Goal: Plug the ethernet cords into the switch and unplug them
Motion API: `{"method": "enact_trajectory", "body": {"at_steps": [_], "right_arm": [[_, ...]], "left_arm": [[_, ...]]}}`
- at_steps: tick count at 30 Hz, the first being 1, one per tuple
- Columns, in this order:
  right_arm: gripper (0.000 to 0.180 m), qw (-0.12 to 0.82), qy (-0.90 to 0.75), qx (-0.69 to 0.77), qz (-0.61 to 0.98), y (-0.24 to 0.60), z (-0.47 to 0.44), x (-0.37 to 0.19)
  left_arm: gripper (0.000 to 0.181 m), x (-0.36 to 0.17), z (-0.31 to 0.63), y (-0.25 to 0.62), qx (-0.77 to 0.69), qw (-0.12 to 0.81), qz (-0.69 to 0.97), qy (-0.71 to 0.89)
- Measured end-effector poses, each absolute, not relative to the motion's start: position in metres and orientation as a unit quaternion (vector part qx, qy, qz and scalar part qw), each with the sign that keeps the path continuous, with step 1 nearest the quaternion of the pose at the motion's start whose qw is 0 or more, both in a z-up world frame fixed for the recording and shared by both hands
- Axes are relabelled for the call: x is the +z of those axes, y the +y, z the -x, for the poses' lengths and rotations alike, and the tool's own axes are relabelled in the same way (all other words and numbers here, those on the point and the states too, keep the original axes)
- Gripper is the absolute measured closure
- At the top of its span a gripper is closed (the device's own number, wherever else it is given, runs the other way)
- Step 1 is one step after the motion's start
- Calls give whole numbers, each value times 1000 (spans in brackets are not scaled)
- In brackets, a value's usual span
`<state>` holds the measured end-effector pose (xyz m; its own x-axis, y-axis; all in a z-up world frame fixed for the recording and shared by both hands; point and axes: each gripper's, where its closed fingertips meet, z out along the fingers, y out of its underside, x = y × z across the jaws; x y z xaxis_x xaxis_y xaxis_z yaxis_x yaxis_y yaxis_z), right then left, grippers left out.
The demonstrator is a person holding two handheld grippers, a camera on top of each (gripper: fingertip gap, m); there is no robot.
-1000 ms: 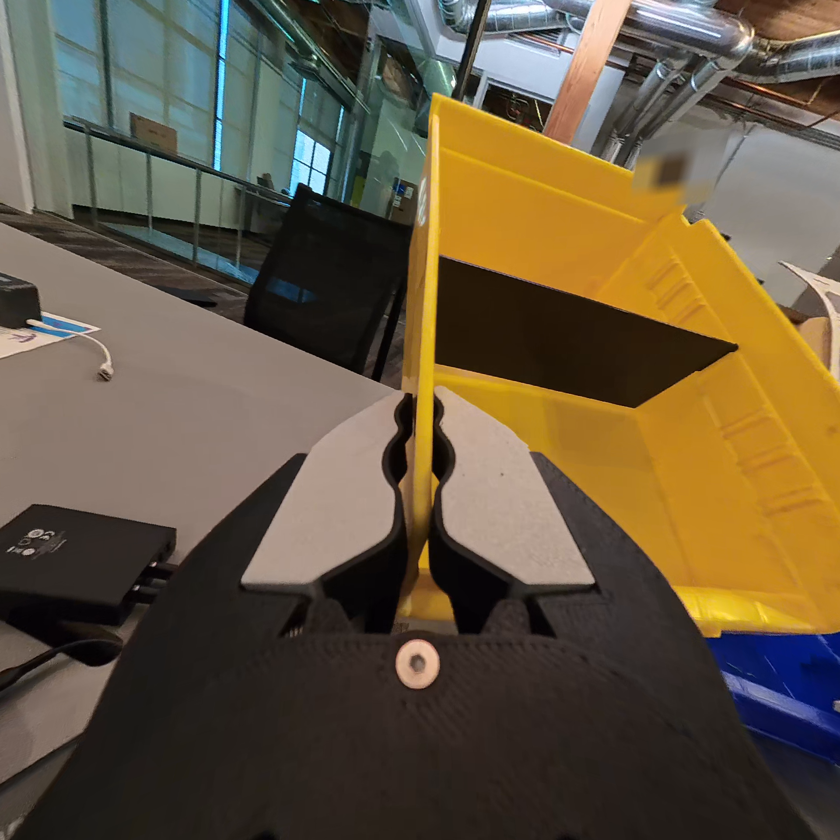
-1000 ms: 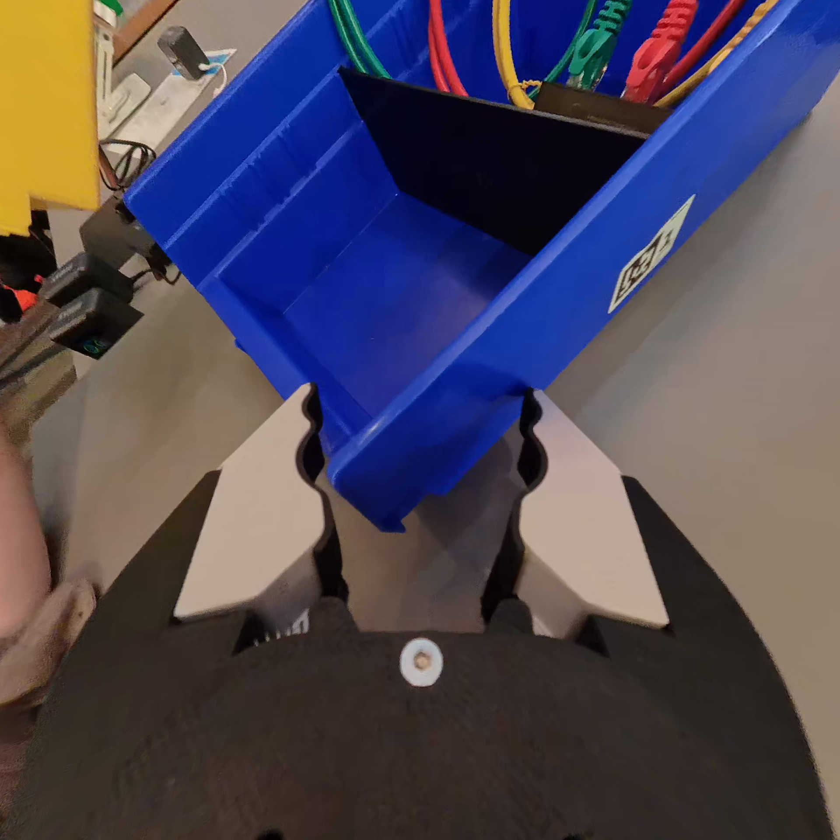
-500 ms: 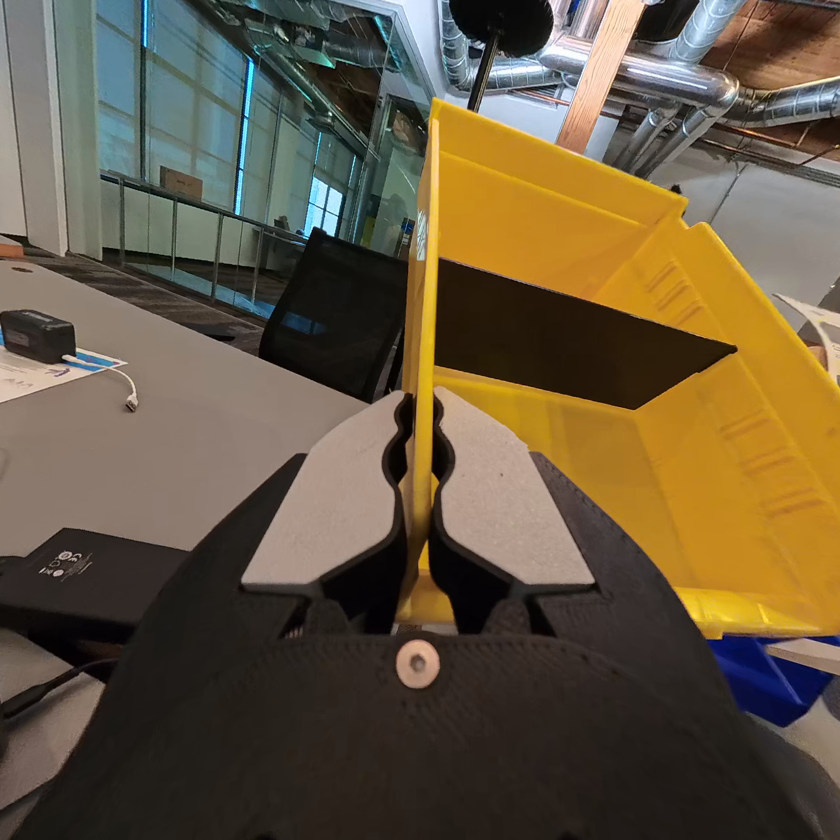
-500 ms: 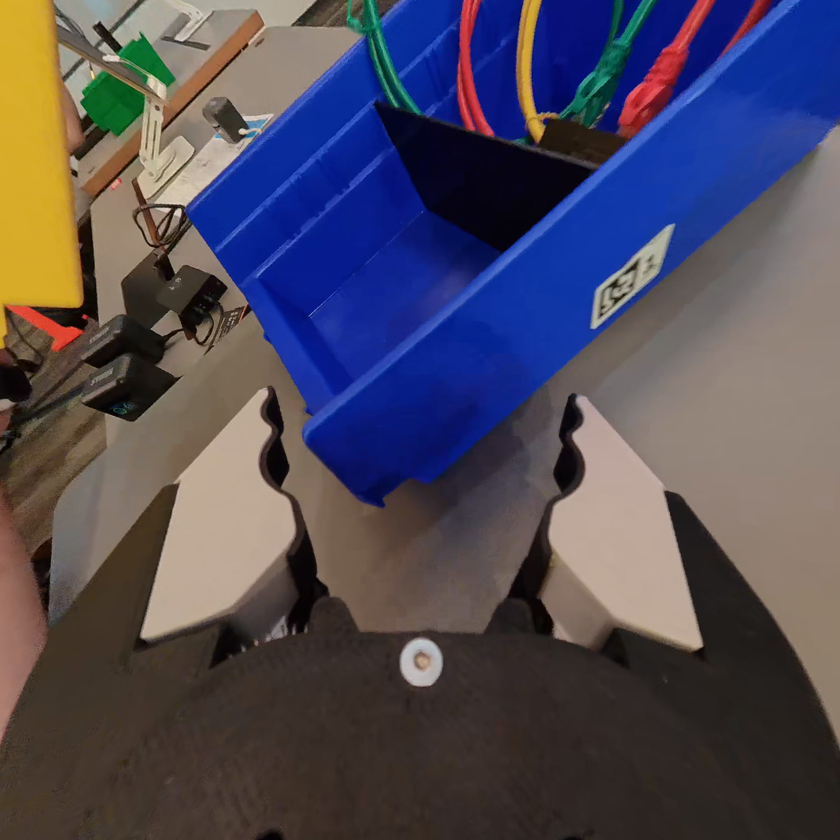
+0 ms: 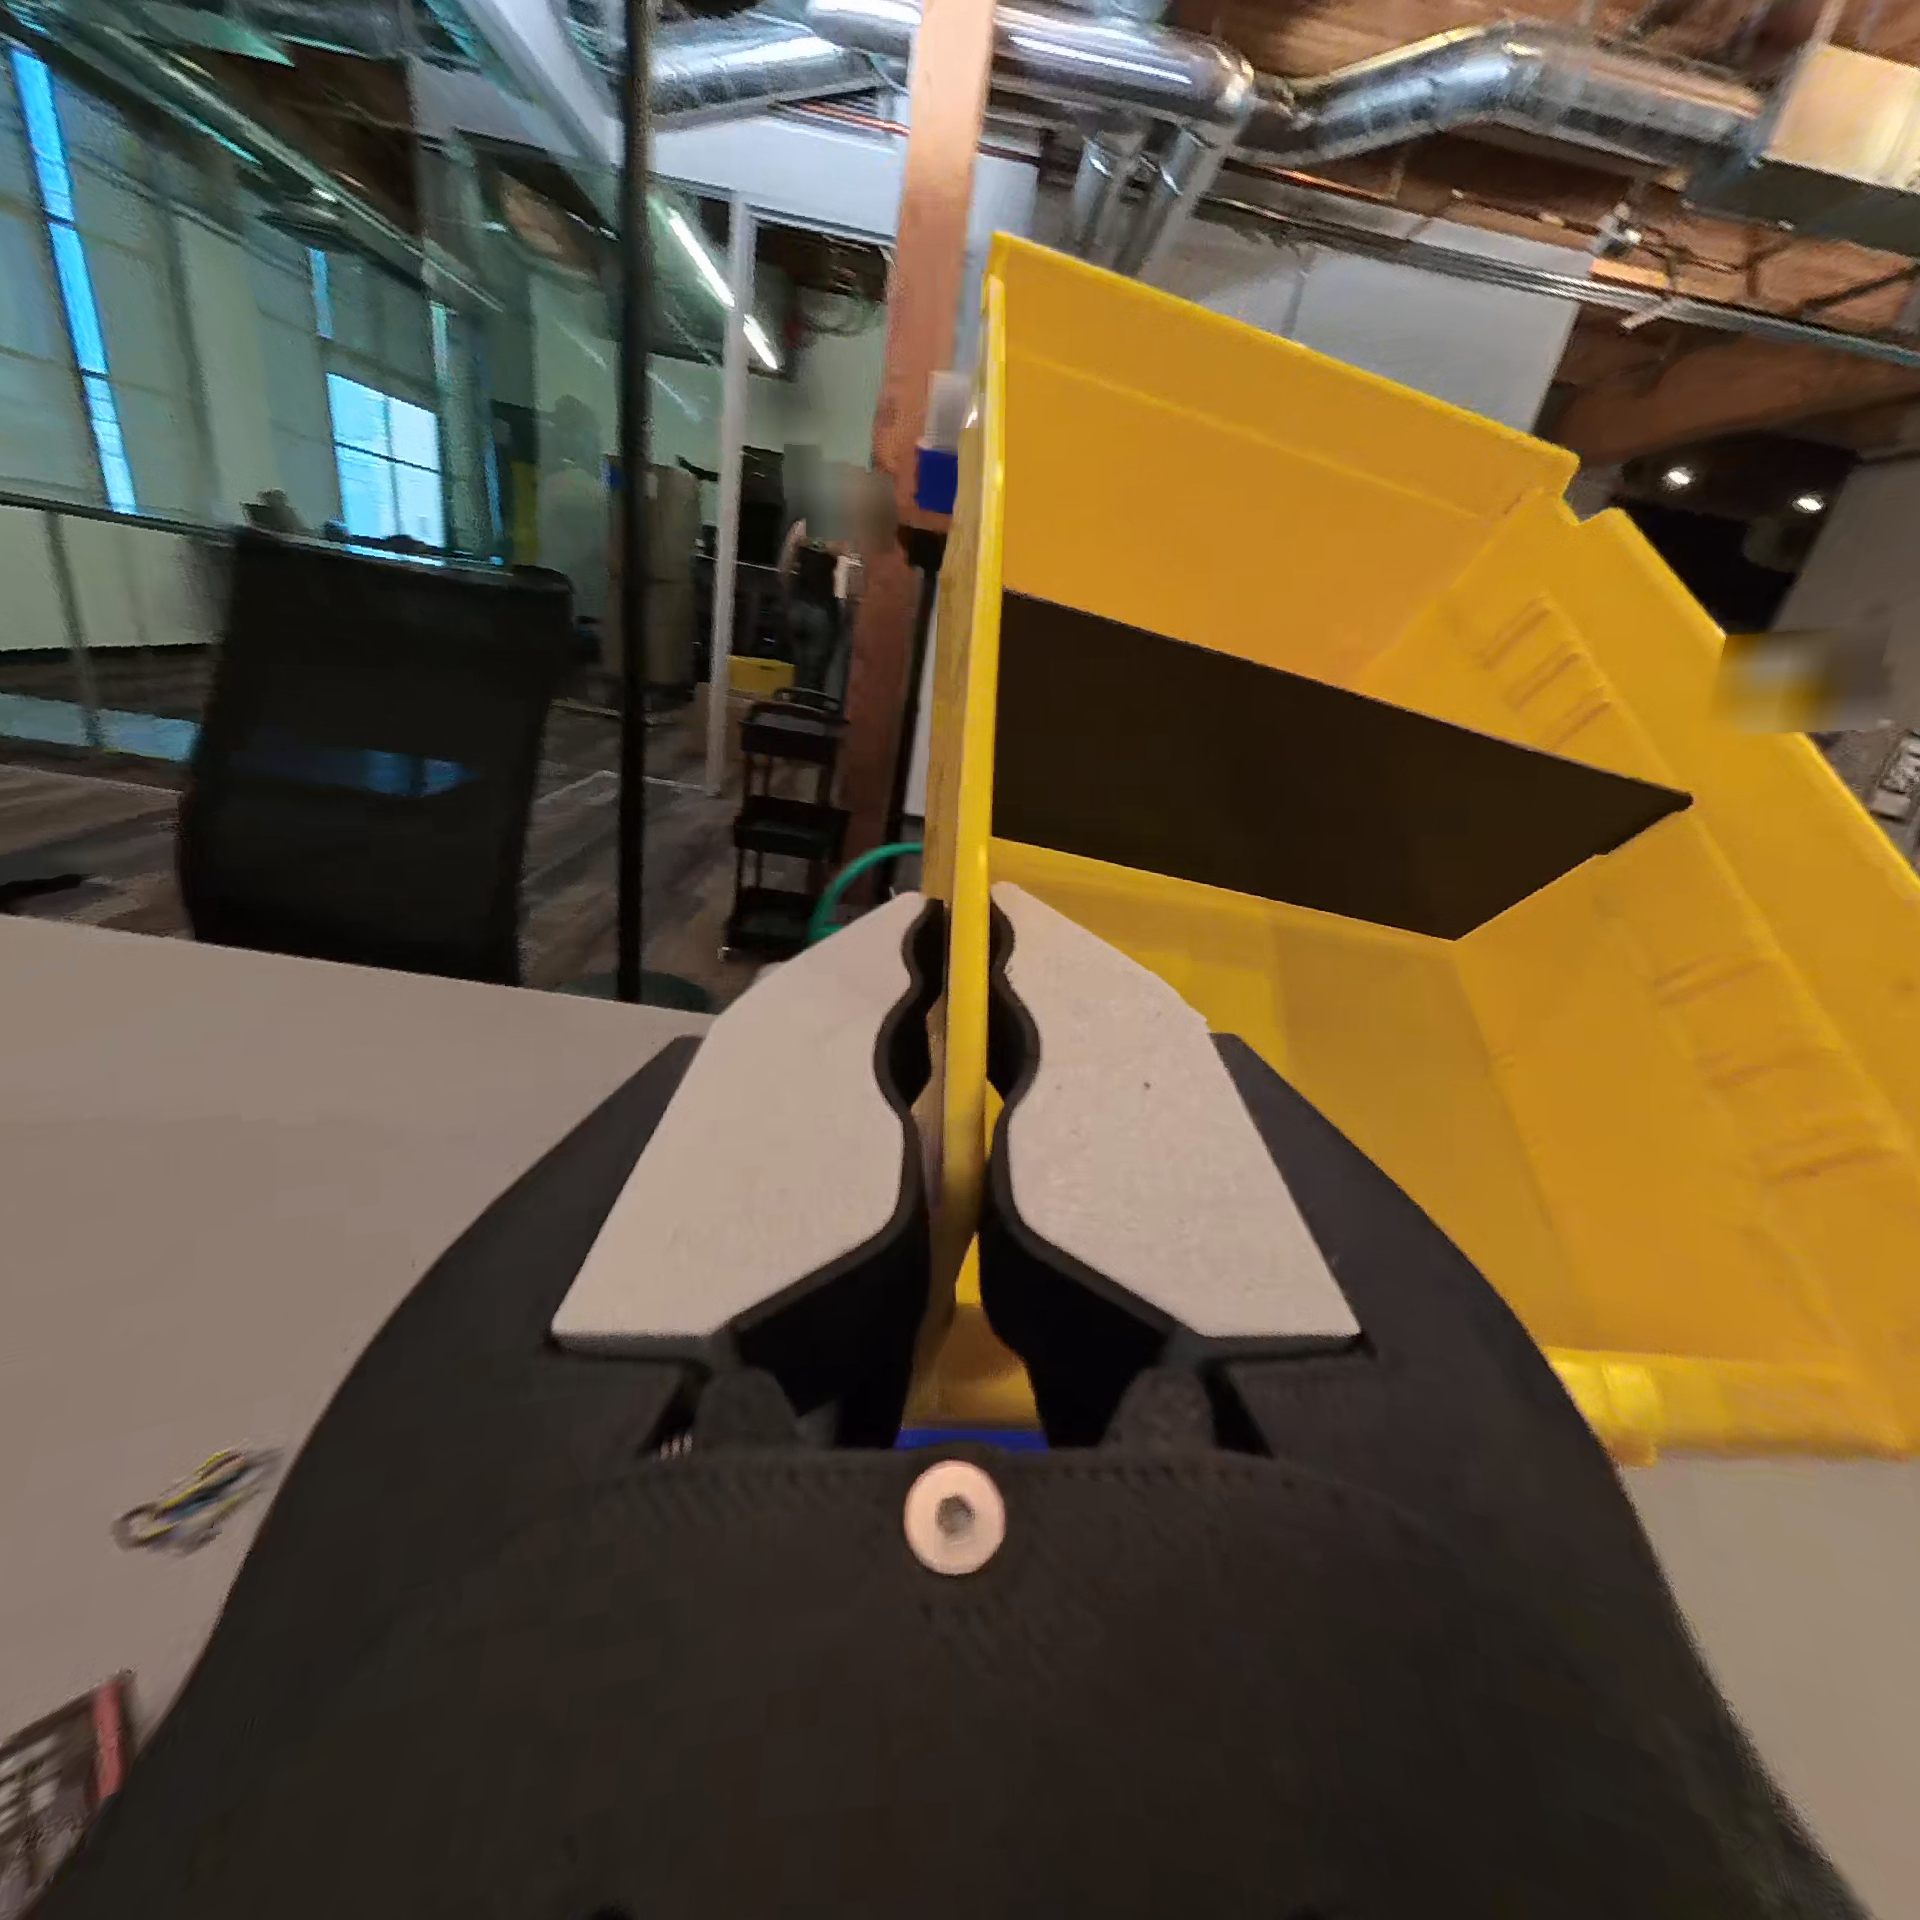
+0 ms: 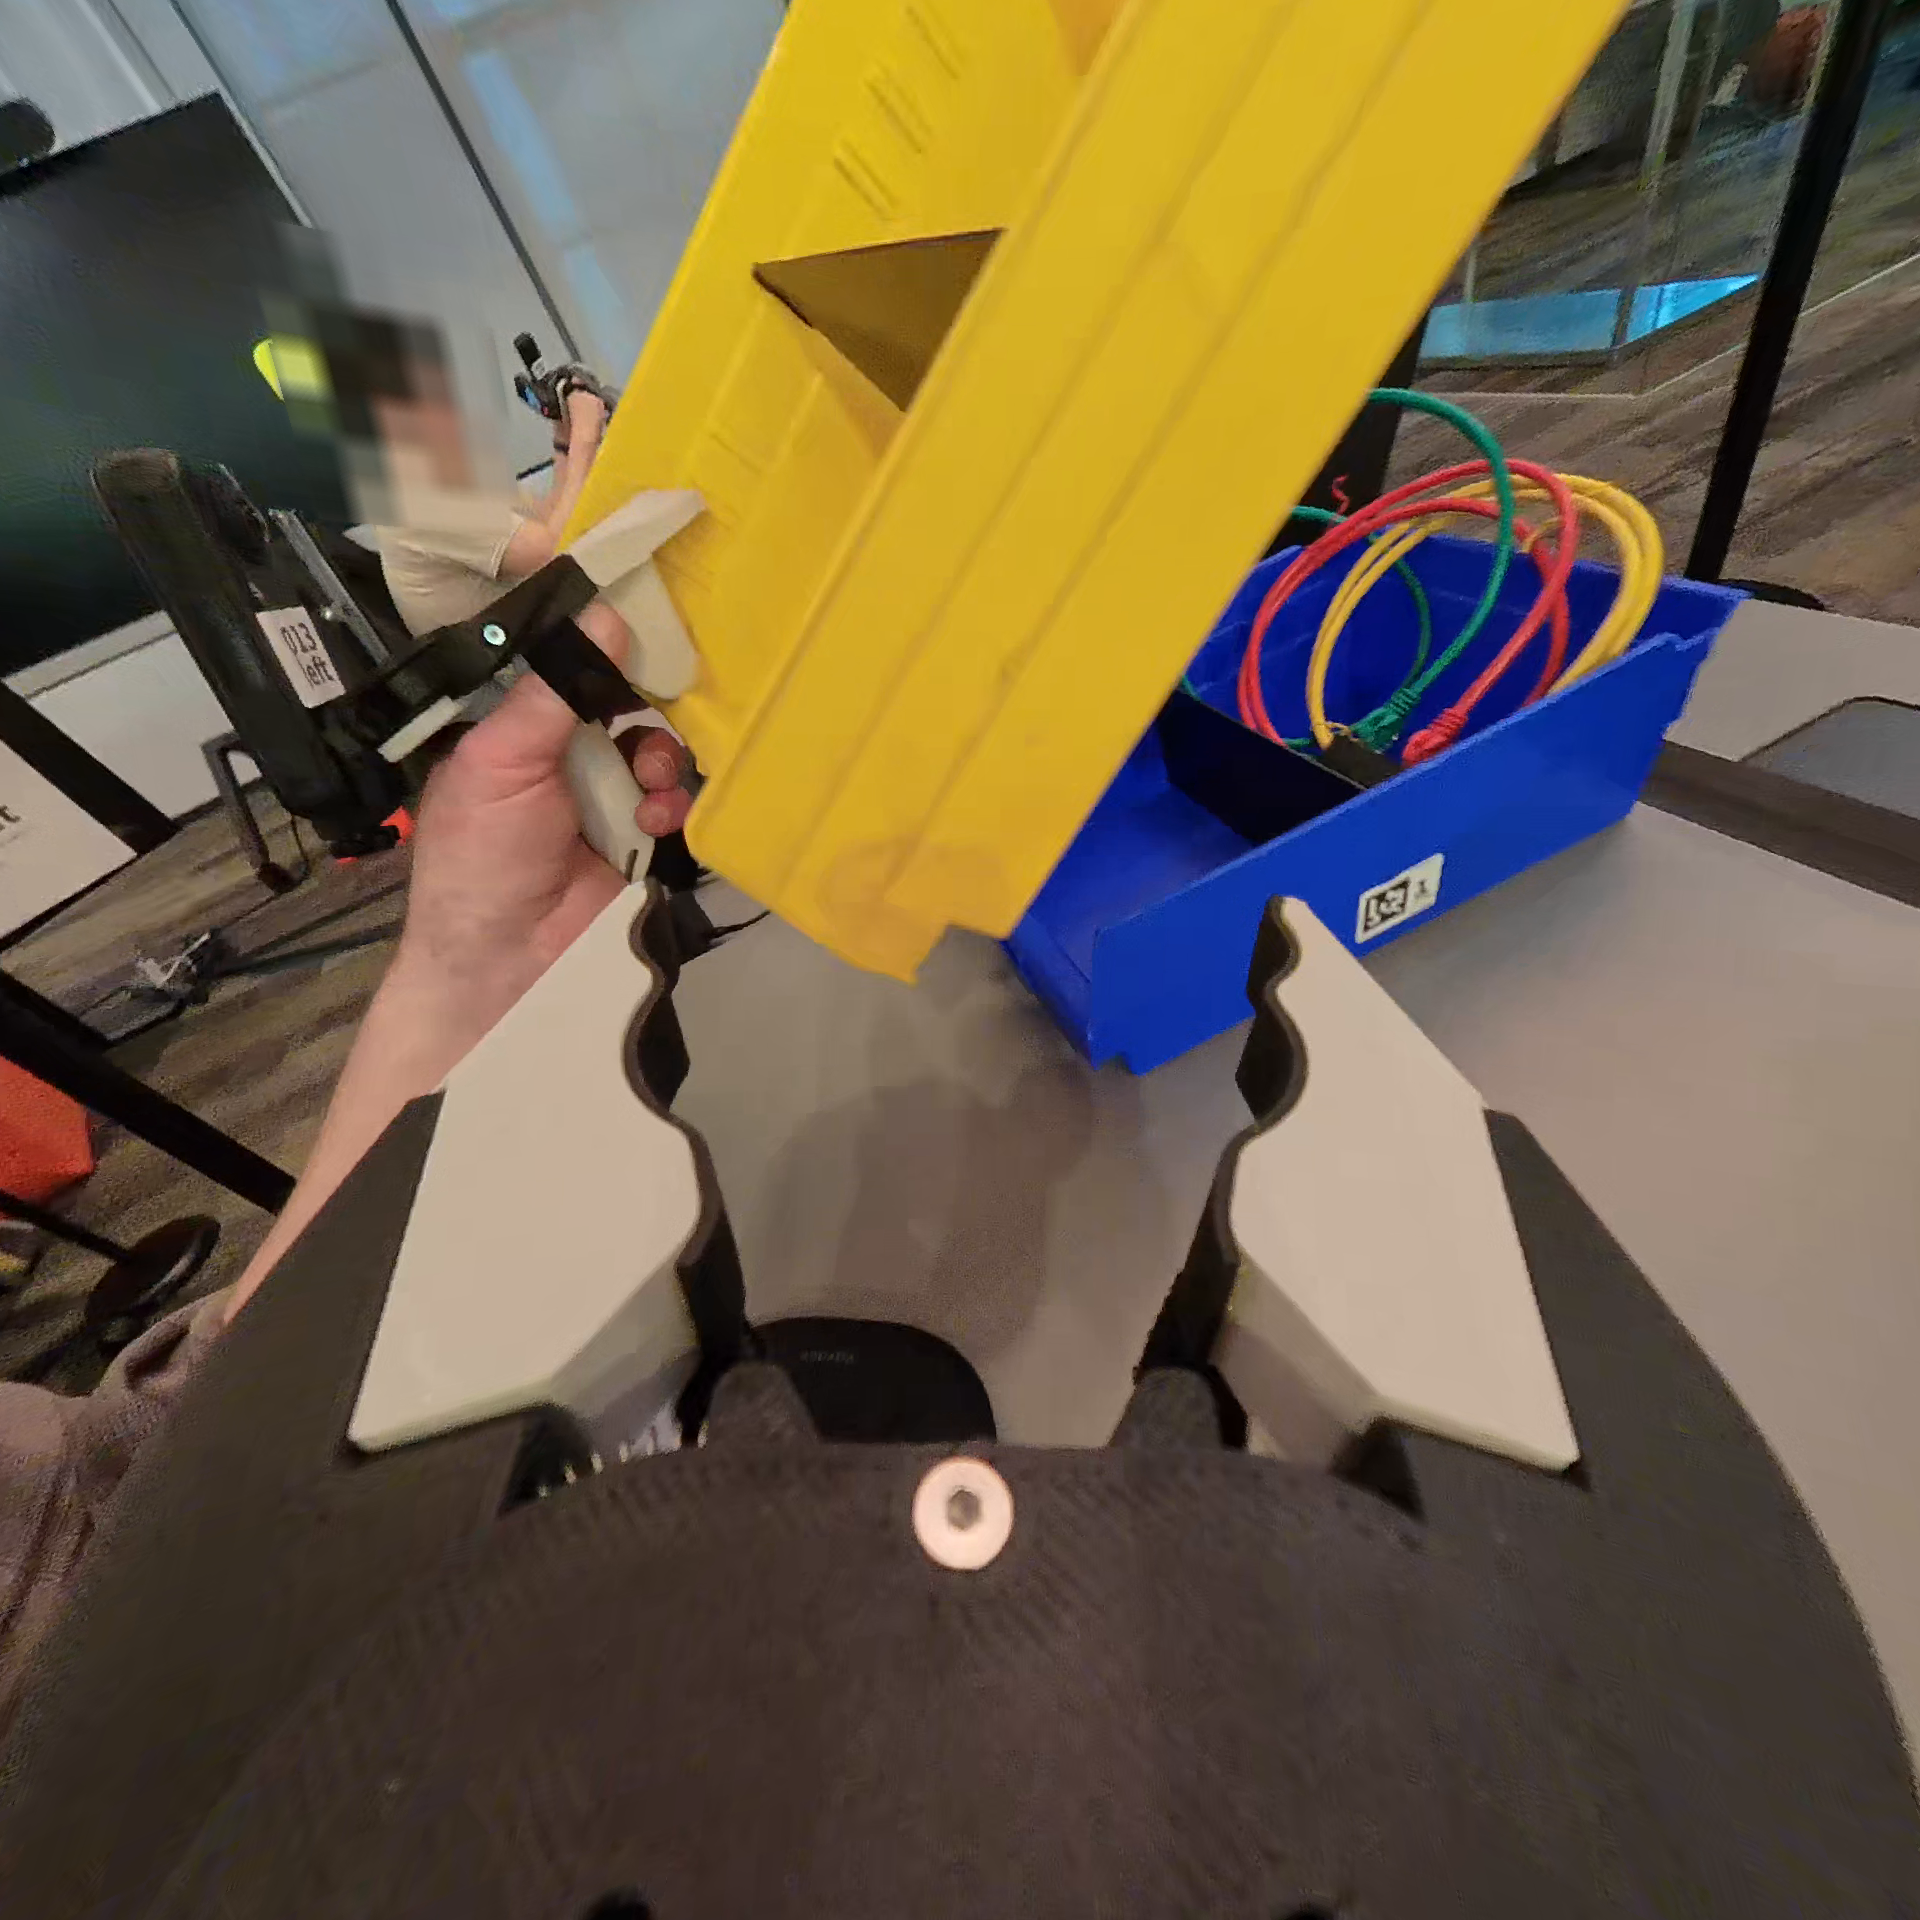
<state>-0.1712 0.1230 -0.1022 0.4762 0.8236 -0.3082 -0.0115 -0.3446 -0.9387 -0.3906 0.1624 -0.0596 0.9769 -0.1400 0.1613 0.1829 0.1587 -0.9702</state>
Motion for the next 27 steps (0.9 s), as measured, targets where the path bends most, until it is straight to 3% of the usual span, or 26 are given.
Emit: {"method": "enact_trajectory", "body": {"at_steps": [8,11,15,18,27], "right_arm": [[89,521,-228,416,710,107,86,-105],[83,545,-202,363,728,99,36,-111],[92,564,-153,311,749,82,-38,-123],[89,561,-108,286,769,71,-89,-135],[87,518,-36,155,840,58,-230,-192]], "left_arm": [[176,-59,228,173,-168,729,657,90],[175,-55,166,169,-177,726,650,136],[175,-51,75,168,-205,705,641,222],[175,-54,7,167,-216,685,638,280],[173,-123,-164,185,-315,572,677,339]]}}
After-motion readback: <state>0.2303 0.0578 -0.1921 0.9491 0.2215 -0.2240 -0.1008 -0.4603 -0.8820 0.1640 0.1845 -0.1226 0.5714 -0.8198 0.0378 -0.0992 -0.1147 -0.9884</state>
